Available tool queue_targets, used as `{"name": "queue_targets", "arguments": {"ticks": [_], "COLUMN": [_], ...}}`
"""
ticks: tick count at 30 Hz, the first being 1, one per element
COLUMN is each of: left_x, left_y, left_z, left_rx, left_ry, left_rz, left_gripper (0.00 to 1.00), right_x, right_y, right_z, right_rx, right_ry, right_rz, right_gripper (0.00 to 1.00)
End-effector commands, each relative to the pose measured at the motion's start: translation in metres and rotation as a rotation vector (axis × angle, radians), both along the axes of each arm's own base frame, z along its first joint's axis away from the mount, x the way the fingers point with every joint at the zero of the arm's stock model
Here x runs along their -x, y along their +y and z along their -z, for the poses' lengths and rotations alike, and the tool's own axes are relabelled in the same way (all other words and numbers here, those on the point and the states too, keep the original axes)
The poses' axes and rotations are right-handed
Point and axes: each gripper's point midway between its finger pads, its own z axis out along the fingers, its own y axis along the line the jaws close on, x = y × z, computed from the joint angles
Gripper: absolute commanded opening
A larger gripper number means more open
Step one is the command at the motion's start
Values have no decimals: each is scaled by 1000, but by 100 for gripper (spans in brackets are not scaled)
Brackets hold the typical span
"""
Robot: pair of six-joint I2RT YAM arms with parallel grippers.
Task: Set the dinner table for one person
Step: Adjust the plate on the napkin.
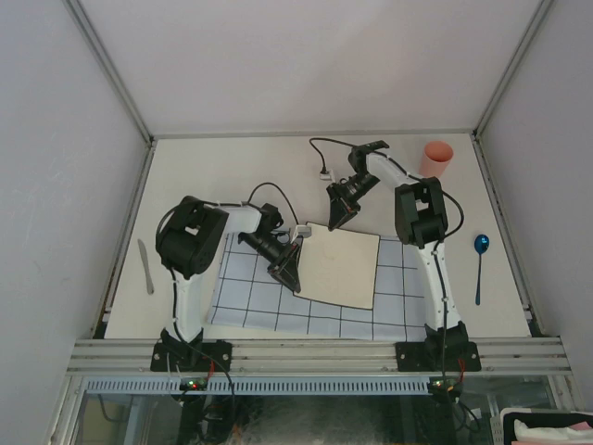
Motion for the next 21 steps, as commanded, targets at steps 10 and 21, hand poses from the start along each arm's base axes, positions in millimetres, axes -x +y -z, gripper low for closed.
{"name": "queue_targets", "arguments": {"ticks": [10,21], "left_x": [20,21], "left_y": [-6,-5], "left_z": [-10,-3], "left_rx": [124,148], "left_ry": [33,22], "left_rz": [85,86], "left_gripper": [0,0], "right_x": [-23,-17], "right_y": [34,36], "right_z": [2,8], "right_rx": [-72,-56], "right_ry": [-97,-82], "right_rz": [-5,-18], "right_gripper": [0,0]}}
